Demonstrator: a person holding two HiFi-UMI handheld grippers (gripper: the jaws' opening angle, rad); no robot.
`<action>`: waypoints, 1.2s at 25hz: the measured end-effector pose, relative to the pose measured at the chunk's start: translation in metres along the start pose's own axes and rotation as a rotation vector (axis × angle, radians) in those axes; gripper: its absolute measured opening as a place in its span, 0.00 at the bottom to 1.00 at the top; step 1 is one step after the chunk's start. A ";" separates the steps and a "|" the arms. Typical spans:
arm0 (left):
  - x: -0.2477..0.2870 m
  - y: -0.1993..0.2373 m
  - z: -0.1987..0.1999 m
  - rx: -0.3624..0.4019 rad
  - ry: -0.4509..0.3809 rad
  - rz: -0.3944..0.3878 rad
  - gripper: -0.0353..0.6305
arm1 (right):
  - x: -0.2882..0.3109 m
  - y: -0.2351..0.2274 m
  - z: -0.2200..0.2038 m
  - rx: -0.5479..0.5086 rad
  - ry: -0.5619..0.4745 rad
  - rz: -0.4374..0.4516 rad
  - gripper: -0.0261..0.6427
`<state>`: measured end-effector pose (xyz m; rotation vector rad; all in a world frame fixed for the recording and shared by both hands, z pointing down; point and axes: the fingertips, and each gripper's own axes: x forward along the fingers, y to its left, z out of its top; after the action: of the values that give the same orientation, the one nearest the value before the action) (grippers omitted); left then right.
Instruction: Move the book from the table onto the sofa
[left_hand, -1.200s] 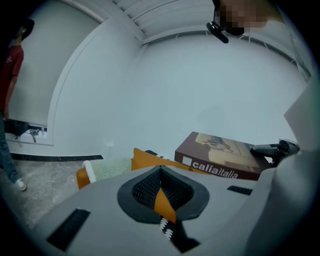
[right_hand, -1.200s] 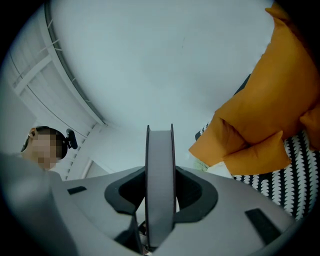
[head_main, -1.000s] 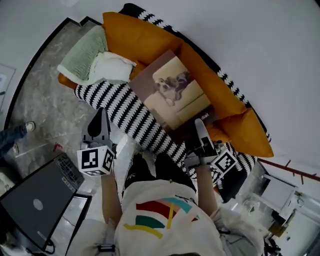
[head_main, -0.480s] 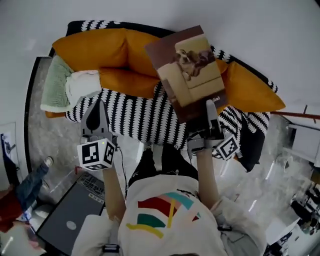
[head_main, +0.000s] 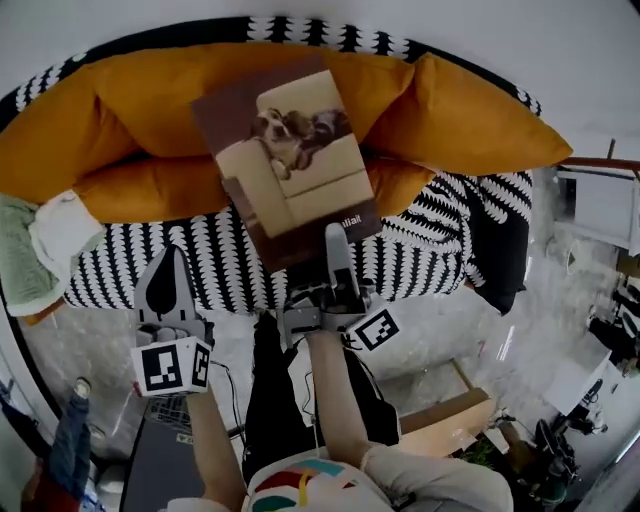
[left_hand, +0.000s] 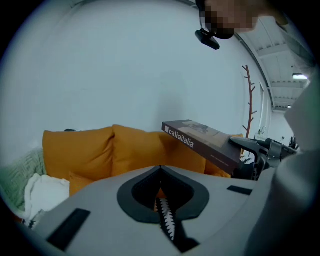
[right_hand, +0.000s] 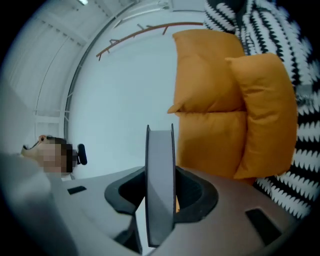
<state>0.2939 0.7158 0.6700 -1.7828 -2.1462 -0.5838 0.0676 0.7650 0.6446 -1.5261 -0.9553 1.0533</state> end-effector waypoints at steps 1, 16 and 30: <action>0.010 -0.001 -0.015 0.015 0.015 -0.012 0.06 | -0.004 -0.019 -0.003 0.011 -0.036 -0.010 0.27; 0.047 0.015 -0.124 -0.014 0.077 -0.024 0.06 | -0.028 -0.178 -0.045 -0.015 0.032 -0.178 0.38; 0.041 0.014 -0.123 -0.048 0.034 -0.014 0.06 | -0.094 -0.276 -0.114 0.217 0.197 -0.598 0.41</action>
<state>0.2957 0.6942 0.7984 -1.7707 -2.1415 -0.6688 0.1306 0.6926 0.9425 -1.0428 -1.0299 0.5450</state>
